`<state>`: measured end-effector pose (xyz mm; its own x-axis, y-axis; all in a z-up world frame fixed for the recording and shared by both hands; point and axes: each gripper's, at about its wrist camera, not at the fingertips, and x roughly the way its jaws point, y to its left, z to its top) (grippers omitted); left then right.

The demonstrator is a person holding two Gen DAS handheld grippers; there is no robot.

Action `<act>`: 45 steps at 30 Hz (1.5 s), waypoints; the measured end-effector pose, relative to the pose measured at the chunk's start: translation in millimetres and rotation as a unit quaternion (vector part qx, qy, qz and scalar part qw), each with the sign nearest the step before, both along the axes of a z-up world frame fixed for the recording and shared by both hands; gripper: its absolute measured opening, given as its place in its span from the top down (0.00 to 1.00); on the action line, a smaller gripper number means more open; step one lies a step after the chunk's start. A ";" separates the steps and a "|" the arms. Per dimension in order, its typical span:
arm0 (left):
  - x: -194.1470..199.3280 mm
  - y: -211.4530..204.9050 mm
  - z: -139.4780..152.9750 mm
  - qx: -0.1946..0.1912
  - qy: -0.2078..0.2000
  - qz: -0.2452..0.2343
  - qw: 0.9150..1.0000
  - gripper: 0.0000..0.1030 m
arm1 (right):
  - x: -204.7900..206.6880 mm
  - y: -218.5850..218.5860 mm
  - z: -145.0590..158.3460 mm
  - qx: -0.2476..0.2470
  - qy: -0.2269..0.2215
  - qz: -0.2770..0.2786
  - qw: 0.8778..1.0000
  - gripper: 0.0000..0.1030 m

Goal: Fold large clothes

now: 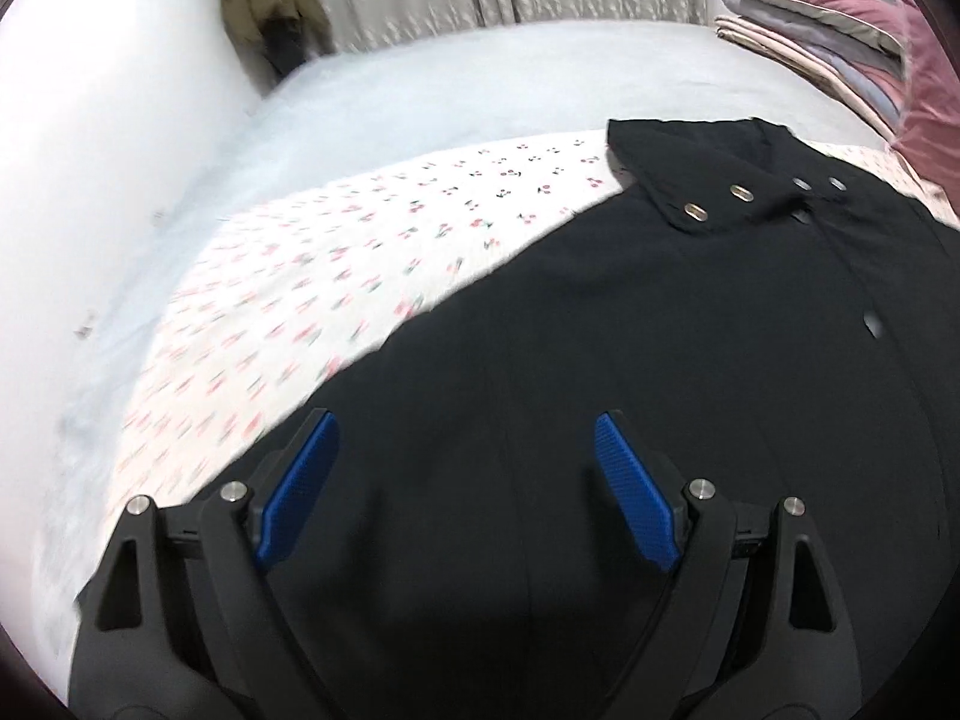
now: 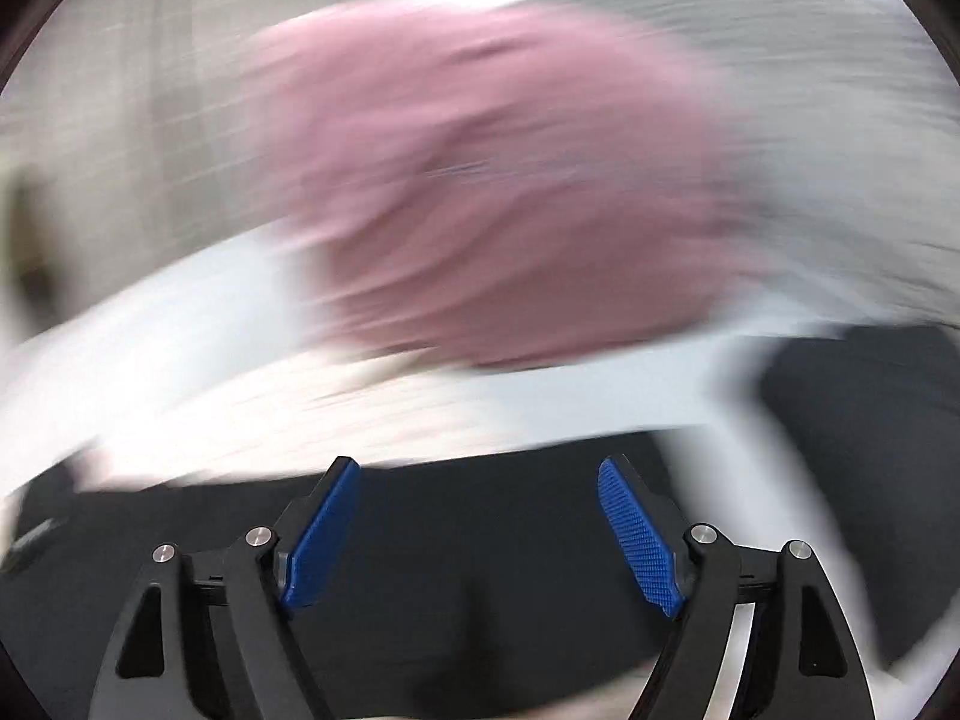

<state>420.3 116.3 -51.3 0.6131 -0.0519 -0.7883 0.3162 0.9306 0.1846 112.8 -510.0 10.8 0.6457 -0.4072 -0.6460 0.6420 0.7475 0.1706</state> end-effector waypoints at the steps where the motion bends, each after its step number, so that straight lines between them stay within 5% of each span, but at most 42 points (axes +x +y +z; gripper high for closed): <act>1: 21.1 -1.8 -6.0 -0.015 0.012 -0.003 1.000 0.15 | 27.9 11.2 -3.1 0.027 -0.010 0.066 0.997 0.20; 5: 76.2 -16.8 -31.3 -0.086 0.066 -0.026 0.994 0.16 | 134.5 62.8 -24.1 0.036 0.028 0.220 0.974 0.20; 10: 92.9 -45.8 -48.1 -0.106 0.091 -0.077 0.987 0.17 | 241.3 137.1 -62.8 0.009 0.104 0.350 0.931 0.20; 13: 95.8 -55.0 -47.6 -0.115 0.097 -0.088 0.985 0.26 | 274.8 159.7 -78.2 0.004 0.117 0.389 0.914 0.20; 15: 96.9 -55.3 -47.9 -0.126 0.097 -0.072 0.985 0.42 | 296.9 155.8 -91.0 0.019 0.117 0.399 0.909 0.20; 16: 97.7 -54.0 -47.5 -0.132 0.094 -0.061 0.985 0.49 | 300.2 158.9 -93.4 0.022 0.111 0.402 0.909 0.22; 17: 100.2 -52.6 -47.7 -0.140 0.091 -0.047 0.985 0.68 | 296.1 165.9 -92.4 0.022 0.104 0.404 0.908 0.41; 18: 101.8 -50.4 -47.7 -0.154 0.091 -0.027 0.983 0.83 | 296.8 172.4 -94.5 0.022 0.104 0.412 0.905 0.64; 19: 101.6 -47.0 -46.9 -0.172 0.090 0.001 0.981 0.84 | 293.9 175.9 -97.6 0.010 0.111 0.413 0.904 0.97; 23: 95.4 -72.8 -28.1 -0.117 0.006 0.055 0.992 0.91 | 282.5 215.7 -88.1 -0.121 0.117 0.365 0.916 1.00; 27: 107.3 -71.3 1.9 -0.149 -0.049 0.093 0.983 1.00 | 282.3 191.0 -54.5 -0.143 0.063 0.266 0.951 1.00; 29: 121.5 -67.8 -1.3 -0.113 -0.057 0.113 0.985 1.00 | 288.4 174.1 -52.1 -0.105 0.060 0.257 0.959 0.97; 30: 133.1 -61.9 -9.3 -0.105 -0.028 0.119 0.987 1.00 | 291.5 166.3 -55.9 -0.068 0.055 0.273 0.958 0.97; 32: 134.9 -53.5 -14.4 -0.128 -0.008 0.116 0.985 0.99 | 294.1 160.8 -63.0 -0.013 0.050 0.300 0.953 0.87; 33: 133.1 -49.2 -13.7 -0.160 0.002 0.098 0.982 0.89 | 298.3 160.9 -67.2 0.019 0.051 0.322 0.945 0.80; 34: 134.2 -47.8 -13.6 -0.197 0.021 0.075 0.977 0.79 | 304.1 161.0 -71.8 0.050 0.055 0.344 0.936 0.52; 35: 136.6 -47.1 -13.9 -0.221 0.040 0.064 0.972 0.48 | 308.7 163.9 -74.3 0.066 0.056 0.352 0.932 0.29; 36: 138.7 -47.6 -14.3 -0.243 0.059 0.053 0.967 0.29 | 313.2 167.2 -74.3 0.071 0.049 0.353 0.932 0.27; 39: 140.7 -64.4 -16.1 -0.262 0.090 0.010 0.961 0.22 | 329.4 179.3 -78.8 0.093 0.051 0.364 0.925 0.26; 41: 143.4 -94.5 -24.3 -0.208 0.112 -0.026 0.971 0.20 | 338.7 184.3 -87.0 0.106 0.082 0.375 0.917 0.26; 43: 134.3 -118.5 -39.9 -0.092 0.112 -0.074 0.987 0.20 | 340.4 201.1 -96.2 0.065 0.118 0.391 0.910 0.26; 45: 124.5 -124.4 -48.7 -0.048 0.100 -0.118 0.987 0.18 | 336.3 205.7 -94.6 0.036 0.121 0.414 0.901 0.26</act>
<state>544.8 -8.0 -100.1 0.4085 -0.2543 -0.8766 0.5470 0.8370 0.0120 449.2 -304.2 -83.8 0.5459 0.1981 -0.8141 -0.1061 0.9802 0.1674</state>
